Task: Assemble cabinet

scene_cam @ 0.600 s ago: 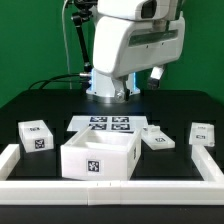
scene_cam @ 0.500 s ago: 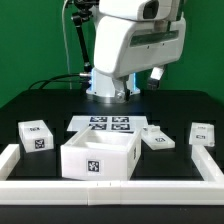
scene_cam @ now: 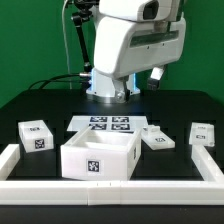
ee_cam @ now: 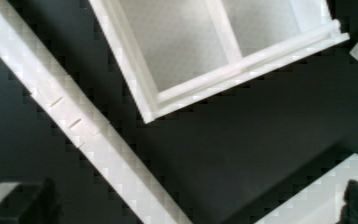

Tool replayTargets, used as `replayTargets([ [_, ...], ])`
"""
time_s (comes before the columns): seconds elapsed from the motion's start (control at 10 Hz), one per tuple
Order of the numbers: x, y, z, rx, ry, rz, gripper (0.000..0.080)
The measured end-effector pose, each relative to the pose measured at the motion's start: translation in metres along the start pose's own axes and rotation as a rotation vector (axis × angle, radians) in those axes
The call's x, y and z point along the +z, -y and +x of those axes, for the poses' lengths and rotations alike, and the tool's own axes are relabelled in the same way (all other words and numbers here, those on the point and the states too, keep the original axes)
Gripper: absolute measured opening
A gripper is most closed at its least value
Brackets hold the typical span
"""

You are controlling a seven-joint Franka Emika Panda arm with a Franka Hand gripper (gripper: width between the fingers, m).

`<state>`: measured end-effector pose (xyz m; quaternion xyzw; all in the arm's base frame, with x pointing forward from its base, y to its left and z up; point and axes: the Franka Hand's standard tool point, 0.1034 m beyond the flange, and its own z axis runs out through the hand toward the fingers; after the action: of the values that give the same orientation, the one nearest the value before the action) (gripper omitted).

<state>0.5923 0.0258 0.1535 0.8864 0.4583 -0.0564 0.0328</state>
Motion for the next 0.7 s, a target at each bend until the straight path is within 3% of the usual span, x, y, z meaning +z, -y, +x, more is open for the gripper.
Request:
replayTargets([
  [0.4,0.030,0.051,-0.035,-0.190,-0.058,-0.042,0.0798],
  [0.6,0.050,0.067,-0.044,-0.272,-0.055,-0.025,0.0798],
  [0.7,0.051,0.068,-0.045,-0.269,-0.051,-0.021,0.0798],
])
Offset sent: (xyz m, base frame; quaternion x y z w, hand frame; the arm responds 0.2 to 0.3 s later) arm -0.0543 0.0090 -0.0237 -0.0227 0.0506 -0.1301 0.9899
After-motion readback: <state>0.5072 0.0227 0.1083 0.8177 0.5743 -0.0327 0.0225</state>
